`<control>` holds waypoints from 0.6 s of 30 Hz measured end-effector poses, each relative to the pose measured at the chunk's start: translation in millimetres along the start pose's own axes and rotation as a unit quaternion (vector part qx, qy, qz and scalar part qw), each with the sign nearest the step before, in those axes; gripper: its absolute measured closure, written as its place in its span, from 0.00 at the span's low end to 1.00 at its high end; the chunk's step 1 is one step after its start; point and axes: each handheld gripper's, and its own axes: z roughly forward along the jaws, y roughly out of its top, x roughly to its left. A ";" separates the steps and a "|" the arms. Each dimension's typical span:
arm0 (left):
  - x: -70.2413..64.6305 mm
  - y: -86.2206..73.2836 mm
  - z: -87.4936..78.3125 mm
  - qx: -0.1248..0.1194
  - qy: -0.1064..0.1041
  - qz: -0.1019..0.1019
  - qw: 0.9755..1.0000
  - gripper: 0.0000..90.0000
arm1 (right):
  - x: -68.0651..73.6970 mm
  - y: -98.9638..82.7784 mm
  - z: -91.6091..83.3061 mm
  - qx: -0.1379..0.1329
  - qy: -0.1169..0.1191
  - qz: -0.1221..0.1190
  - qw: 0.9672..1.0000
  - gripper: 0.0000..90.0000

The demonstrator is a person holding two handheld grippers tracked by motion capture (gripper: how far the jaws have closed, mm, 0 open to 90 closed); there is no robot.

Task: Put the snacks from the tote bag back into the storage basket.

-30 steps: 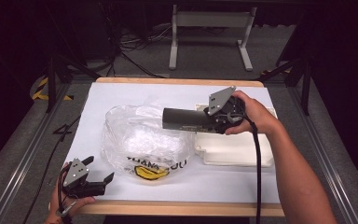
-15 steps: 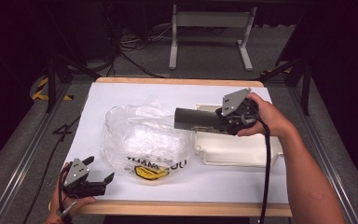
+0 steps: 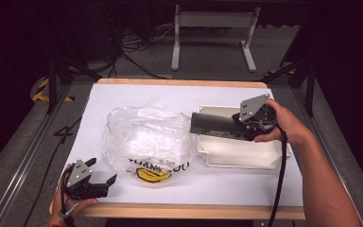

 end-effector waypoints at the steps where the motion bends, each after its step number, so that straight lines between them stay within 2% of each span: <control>1: 0.0 0.0 0.0 0.000 0.000 0.000 1.000 0.07 | -0.1 -2.0 -0.4 -0.001 0.000 0.001 1.000 0.48; 10: -0.4 -0.1 0.2 0.001 0.000 -0.001 1.000 0.07 | 0.6 -18.3 -7.1 -0.002 -0.001 0.012 1.000 0.48; 18: -0.8 -0.2 0.7 0.002 0.000 -0.001 1.000 0.07 | 2.3 -31.6 -2.8 0.004 0.006 0.019 1.000 0.48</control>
